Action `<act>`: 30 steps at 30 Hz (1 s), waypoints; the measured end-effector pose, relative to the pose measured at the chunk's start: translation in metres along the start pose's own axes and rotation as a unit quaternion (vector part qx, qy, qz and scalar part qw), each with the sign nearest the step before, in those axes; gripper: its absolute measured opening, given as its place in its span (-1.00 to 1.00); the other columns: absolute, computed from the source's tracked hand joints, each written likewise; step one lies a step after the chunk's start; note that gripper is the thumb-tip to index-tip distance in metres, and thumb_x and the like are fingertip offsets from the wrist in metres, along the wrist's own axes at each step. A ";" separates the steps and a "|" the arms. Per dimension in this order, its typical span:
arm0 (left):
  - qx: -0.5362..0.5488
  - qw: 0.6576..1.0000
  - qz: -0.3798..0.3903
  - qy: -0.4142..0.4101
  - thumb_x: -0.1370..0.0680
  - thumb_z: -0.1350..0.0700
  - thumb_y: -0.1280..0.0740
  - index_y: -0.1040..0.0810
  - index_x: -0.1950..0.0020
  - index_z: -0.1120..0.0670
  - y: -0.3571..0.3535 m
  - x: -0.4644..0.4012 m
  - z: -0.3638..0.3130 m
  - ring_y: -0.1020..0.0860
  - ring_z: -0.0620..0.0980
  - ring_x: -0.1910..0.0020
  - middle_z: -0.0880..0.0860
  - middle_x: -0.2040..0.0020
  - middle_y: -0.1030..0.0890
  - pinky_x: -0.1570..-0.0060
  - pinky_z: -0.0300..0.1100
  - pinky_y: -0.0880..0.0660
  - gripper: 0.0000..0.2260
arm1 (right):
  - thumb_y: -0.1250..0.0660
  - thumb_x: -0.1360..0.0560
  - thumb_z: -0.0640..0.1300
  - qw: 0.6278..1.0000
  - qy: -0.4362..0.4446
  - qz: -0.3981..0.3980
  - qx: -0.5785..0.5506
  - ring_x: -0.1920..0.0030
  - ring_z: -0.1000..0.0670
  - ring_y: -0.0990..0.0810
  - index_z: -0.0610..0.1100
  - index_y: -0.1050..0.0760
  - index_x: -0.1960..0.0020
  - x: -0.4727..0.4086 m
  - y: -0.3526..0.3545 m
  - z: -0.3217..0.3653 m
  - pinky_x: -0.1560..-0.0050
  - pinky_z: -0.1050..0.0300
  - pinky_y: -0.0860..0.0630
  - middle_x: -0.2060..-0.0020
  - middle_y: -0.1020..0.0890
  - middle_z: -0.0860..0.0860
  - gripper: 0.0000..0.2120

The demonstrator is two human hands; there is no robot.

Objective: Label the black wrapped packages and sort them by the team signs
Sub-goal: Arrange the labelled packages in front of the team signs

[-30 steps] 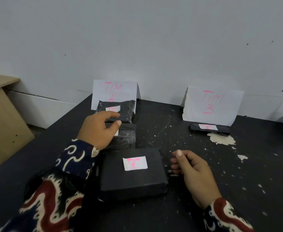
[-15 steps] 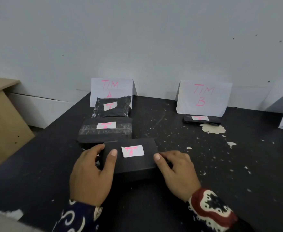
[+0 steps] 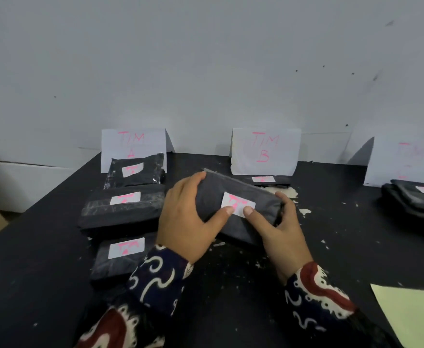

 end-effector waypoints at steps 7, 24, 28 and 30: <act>0.075 0.993 -0.011 0.093 -0.21 -0.34 -0.47 -0.19 -0.48 -0.11 -0.048 -0.007 0.008 -0.37 -0.07 -0.32 -0.08 -0.29 -0.33 -0.30 -0.07 -0.41 -0.08 | -0.57 -0.34 0.00 0.998 0.047 -0.028 0.027 -0.18 0.18 -0.58 0.13 -0.25 -0.45 -0.016 0.026 -0.003 -0.22 0.05 -0.55 -0.25 -0.55 0.15 -0.21; 0.178 0.964 -0.027 0.195 -0.40 0.03 -0.51 -0.49 -0.24 -0.12 -0.059 0.011 0.037 -0.55 -0.13 -0.13 -0.09 -0.19 -0.52 -0.09 -0.19 -0.53 -0.56 | -0.50 -0.41 0.05 0.993 0.038 -0.032 0.109 -0.24 0.17 -0.53 0.07 -0.19 -0.51 -0.017 0.027 -0.023 -0.32 0.04 -0.46 -0.27 -0.53 0.17 -0.22; 0.200 0.954 -0.043 0.218 -0.24 -0.24 -0.52 -0.46 -0.18 -0.08 -0.055 0.014 0.028 -0.54 -0.20 -0.07 -0.10 -0.13 -0.53 -0.02 -0.26 -0.52 -0.41 | -0.51 -0.41 -0.03 0.993 0.048 -0.025 0.105 -0.14 0.28 -0.56 0.09 -0.20 -0.50 -0.009 0.025 -0.017 -0.21 0.23 -0.52 -0.20 -0.54 0.24 -0.23; 0.172 0.959 -0.063 0.218 -0.25 -0.19 -0.55 -0.43 -0.16 -0.07 -0.053 0.014 0.028 -0.53 -0.20 -0.03 -0.08 -0.12 -0.52 0.02 -0.28 -0.50 -0.43 | -0.51 -0.41 -0.06 0.992 0.056 -0.023 0.106 -0.12 0.35 -0.54 0.10 -0.20 -0.50 -0.006 0.022 -0.015 -0.13 0.37 -0.50 -0.17 -0.52 0.30 -0.24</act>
Point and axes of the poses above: each hand's wrist, its own x-axis away from the middle knuckle, its own y-axis out of the back of the hand, z = x × y, the point moved 4 cm from there along -x, towards the middle knuckle
